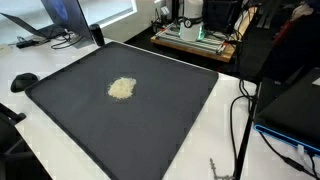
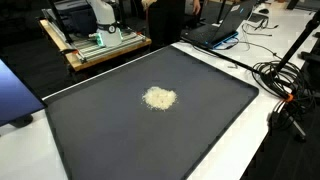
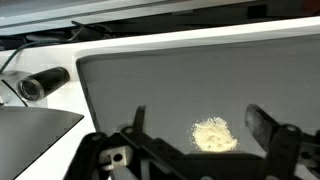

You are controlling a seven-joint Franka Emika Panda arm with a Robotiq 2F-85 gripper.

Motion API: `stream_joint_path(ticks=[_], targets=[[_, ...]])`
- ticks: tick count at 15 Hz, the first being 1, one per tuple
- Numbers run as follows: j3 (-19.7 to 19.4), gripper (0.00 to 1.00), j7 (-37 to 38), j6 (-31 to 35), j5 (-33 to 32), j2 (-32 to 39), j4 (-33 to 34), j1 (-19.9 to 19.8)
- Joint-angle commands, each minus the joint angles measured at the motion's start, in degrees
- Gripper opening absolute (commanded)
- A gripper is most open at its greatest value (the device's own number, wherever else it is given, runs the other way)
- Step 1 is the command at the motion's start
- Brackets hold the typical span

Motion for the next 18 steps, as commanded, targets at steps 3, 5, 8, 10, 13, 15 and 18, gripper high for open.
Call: stream_joint_path(ticks=[3,5,8,10,13,15,18], targets=[[-0.67,1.00,0.58,-0.31,-0.55,0.00,0.18,0.97],[-0.67,1.00,0.58,-0.31,-0.55,0.00,0.18,0.97],[-0.67,1.00,0.58,-0.31,-0.55,0.00,0.18,0.97],[-0.34,1.00,-0.10,-0.09,0.59,-0.34,0.04,2.40],[1.28,1.00,-2.20,-0.27,4.34,-1.68,-0.43,7.94],[3.43,1.00,-2.98,-0.74,7.12,-1.60,-0.47,12.53],[7.51,1.00,-3.51,-0.74,12.29,-0.53,0.12,19.75]])
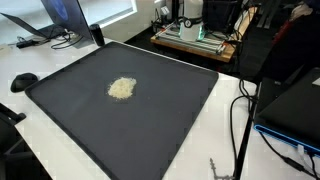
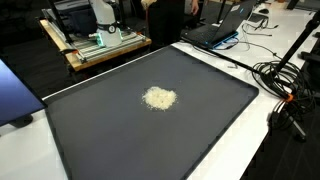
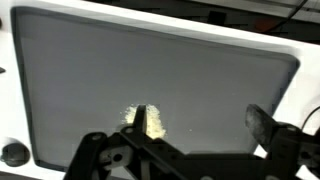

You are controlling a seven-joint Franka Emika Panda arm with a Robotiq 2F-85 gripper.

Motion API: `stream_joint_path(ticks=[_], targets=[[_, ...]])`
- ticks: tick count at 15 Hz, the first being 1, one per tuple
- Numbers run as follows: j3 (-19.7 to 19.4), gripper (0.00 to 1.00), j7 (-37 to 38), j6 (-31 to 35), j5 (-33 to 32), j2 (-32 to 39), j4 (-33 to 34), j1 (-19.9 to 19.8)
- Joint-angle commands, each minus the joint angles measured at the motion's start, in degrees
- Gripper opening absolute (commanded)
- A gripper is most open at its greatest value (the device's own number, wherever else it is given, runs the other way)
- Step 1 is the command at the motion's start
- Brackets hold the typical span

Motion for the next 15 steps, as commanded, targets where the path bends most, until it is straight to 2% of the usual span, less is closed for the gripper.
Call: stream_joint_path(ticks=[1,5,6,8,15], targets=[[4.05,1.00,-2.02,-0.49,5.91,0.26,0.40,7.67],[8.45,1.00,-3.72,0.62,11.39,2.31,1.95,15.81],[8.17,1.00,-1.57,0.12,8.94,0.70,0.56,12.80],[9.39,1.00,-1.86,0.29,10.20,1.09,0.95,15.21],[9.21,1.00,-2.75,0.34,10.29,1.44,1.06,15.42]])
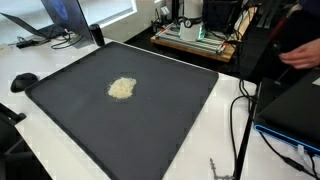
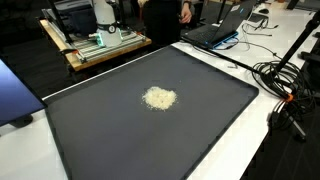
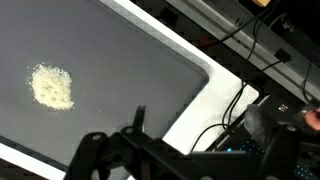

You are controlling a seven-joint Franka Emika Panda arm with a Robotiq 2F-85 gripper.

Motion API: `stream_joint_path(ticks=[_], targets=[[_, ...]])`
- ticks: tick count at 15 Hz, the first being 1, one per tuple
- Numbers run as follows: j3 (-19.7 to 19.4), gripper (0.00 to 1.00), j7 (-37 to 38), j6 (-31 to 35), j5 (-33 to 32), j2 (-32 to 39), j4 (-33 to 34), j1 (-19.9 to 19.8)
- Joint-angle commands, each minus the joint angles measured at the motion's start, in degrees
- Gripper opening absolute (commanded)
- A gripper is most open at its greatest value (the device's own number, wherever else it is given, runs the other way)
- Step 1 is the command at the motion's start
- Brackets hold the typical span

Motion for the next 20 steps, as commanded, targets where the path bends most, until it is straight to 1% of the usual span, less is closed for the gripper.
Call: stream_joint_path(ticks=[1,6,11,12,13,18,20], targets=[[0.41,1.00,-1.04,0.57,0.34,0.79,0.63,-0.56],[0.05,1.00,-4.38,5.48,1.52,4.48,3.35,1.09],[-0.31,1.00,-7.93,8.42,1.44,8.27,6.55,1.83],[-0.14,0.86,-8.24,8.79,1.36,8.88,7.01,1.83],[-0.02,0.74,-8.52,9.03,1.39,9.48,7.48,1.91],[0.18,0.36,-9.29,9.44,0.95,11.29,8.90,1.97],[0.17,0.23,-9.64,9.45,0.90,11.61,9.14,1.98]])
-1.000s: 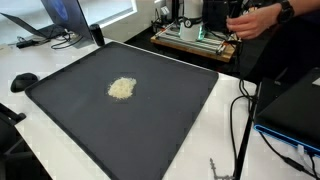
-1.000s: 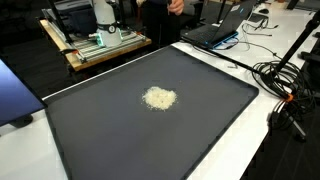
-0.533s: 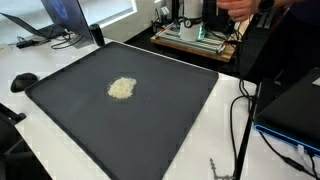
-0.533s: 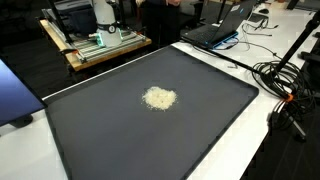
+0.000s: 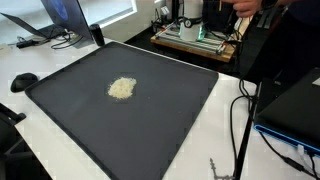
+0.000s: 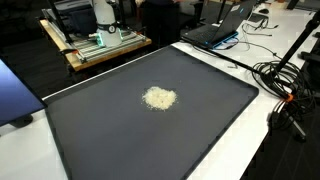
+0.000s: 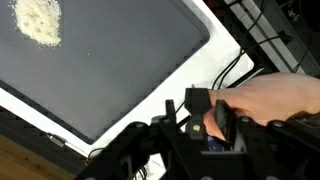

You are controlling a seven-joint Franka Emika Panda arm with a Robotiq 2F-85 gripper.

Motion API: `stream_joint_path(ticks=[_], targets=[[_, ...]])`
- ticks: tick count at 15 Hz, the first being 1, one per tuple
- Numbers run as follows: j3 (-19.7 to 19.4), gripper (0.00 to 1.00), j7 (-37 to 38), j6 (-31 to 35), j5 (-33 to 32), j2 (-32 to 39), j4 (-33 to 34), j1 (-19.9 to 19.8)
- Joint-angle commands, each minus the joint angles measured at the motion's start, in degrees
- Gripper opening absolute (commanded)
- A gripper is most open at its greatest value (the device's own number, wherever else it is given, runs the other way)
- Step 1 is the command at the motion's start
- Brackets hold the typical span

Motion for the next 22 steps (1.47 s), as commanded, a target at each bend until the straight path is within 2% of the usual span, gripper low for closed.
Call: stream_joint_path(ticks=[1,5,13,18,22], targets=[[-0.16,0.21,-1.62,0.07,0.82,1.41,1.50,0.35],[-0.11,0.01,-2.01,-0.08,0.74,1.77,1.95,0.35],[-0.16,0.03,-1.10,-0.41,-1.28,3.21,3.94,-1.60],[-1.23,0.03,0.40,-2.62,-8.66,10.73,12.58,-8.46],[-0.44,0.03,3.00,-5.13,-15.57,17.50,19.59,-13.16]])
